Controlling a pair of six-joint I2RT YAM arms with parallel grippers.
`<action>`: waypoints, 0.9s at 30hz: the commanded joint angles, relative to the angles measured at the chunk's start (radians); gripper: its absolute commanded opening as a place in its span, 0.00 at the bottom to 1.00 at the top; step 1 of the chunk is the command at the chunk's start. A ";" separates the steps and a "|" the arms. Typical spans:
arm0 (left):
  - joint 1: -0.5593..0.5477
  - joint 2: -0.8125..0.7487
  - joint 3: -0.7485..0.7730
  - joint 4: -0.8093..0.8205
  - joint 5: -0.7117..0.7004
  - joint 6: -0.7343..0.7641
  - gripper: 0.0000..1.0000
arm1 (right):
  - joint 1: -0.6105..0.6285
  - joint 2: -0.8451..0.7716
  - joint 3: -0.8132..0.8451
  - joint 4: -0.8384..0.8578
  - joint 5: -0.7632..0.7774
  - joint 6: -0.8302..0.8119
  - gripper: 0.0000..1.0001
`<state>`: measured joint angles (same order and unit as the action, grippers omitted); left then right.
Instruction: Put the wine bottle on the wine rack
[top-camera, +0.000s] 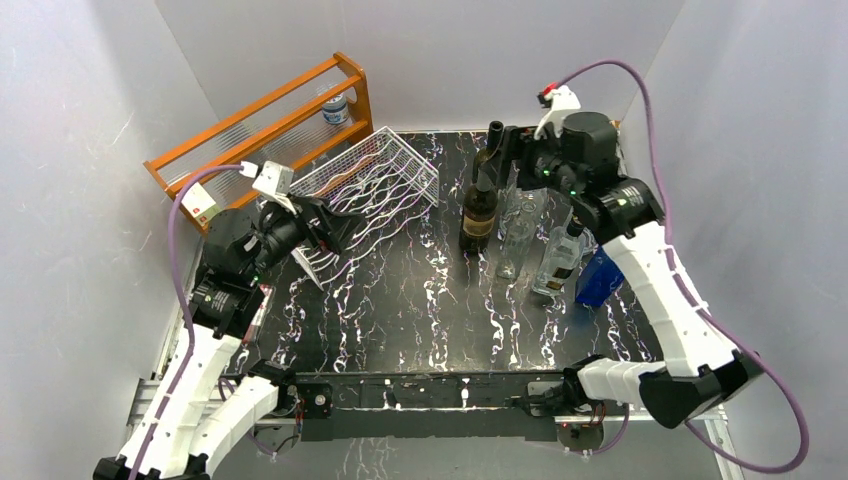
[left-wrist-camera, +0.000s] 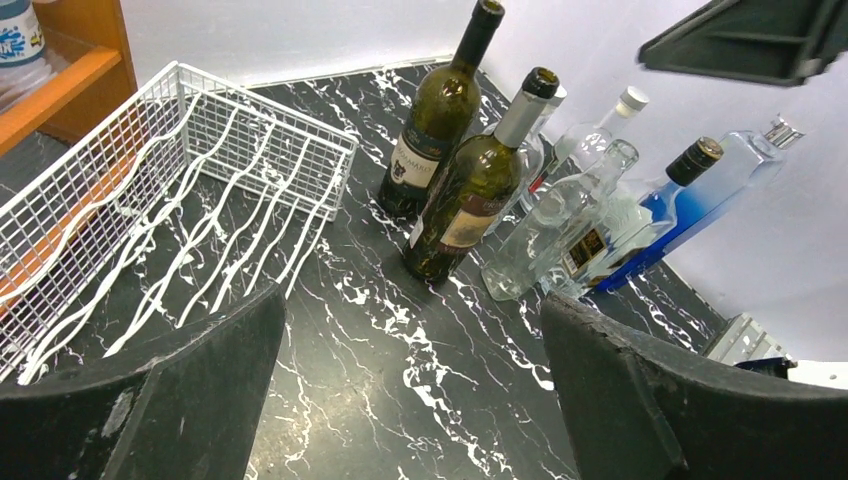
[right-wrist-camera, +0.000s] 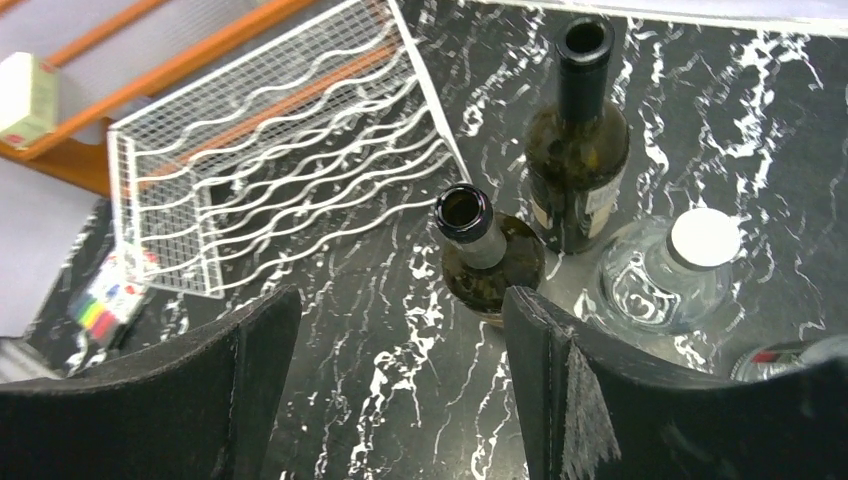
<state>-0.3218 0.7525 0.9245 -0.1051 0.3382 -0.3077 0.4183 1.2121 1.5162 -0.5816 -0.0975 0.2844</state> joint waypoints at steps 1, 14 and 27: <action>0.008 -0.035 -0.013 0.031 0.019 -0.014 0.98 | 0.086 0.057 0.059 -0.013 0.288 -0.012 0.84; 0.007 -0.028 -0.022 0.003 0.028 -0.036 0.98 | 0.159 0.243 0.088 0.015 0.403 -0.038 0.71; 0.008 0.001 -0.024 -0.004 0.017 -0.033 0.98 | 0.173 0.271 0.045 0.087 0.420 -0.105 0.42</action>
<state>-0.3218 0.7502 0.9073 -0.1131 0.3481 -0.3378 0.5835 1.4963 1.5482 -0.5877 0.3248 0.2161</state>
